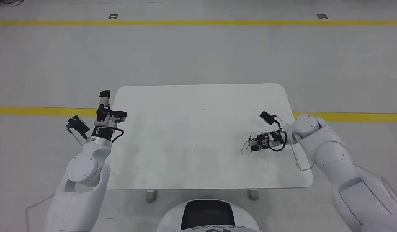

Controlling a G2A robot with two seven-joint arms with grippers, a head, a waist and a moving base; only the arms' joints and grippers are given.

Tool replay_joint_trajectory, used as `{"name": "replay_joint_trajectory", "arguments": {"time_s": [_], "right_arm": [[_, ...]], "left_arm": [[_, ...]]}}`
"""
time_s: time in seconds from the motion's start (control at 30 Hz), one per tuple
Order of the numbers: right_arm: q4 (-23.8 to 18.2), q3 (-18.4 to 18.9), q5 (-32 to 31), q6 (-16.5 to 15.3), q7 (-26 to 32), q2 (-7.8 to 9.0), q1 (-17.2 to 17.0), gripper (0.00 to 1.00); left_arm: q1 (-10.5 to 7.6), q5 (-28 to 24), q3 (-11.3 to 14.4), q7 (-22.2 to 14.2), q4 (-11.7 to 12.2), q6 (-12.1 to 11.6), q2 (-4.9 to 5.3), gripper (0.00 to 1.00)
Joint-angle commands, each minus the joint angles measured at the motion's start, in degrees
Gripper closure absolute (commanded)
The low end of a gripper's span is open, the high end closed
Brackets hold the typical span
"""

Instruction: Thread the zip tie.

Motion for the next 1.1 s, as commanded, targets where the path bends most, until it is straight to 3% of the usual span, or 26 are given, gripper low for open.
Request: {"name": "replay_joint_trajectory", "arguments": {"time_s": [0.0,0.23,0.33,0.47,0.6,0.77,1.07], "right_arm": [[0.41,-0.05,0.17,-0.77,0.0,-0.19,0.23,1.0],[0.46,0.17,-0.22,-3.51,0.12,-0.28,0.74,1.0],[-1.04,0.59,-1.31,-6.7,-0.96,0.09,0.47,1.0],[-9.85,2.74,-3.93,-6.7,-4.38,1.73,-2.17,1.0],[-21.31,6.65,-7.79,-6.7,-7.73,4.47,-7.93,1.0],[-31.62,11.34,-9.45,-6.7,-10.39,7.14,-14.6,1.0],[-32.98,11.98,-9.53,-6.7,-10.41,7.5,-15.42,1.0]], "left_arm": [[0.0,0.0,0.0,0.0,0.0,0.0,0.0,0.0],[0.0,0.0,0.0,0.0,0.0,0.0,0.0,0.0],[0.0,0.0,0.0,0.0,0.0,0.0,0.0,0.0],[0.0,0.0,0.0,0.0,0.0,0.0,0.0,0.0],[0.0,0.0,0.0,0.0,0.0,0.0,0.0,0.0],[0.0,0.0,0.0,0.0,0.0,0.0,0.0,0.0],[0.0,0.0,0.0,0.0,0.0,0.0,0.0,0.0]]}}
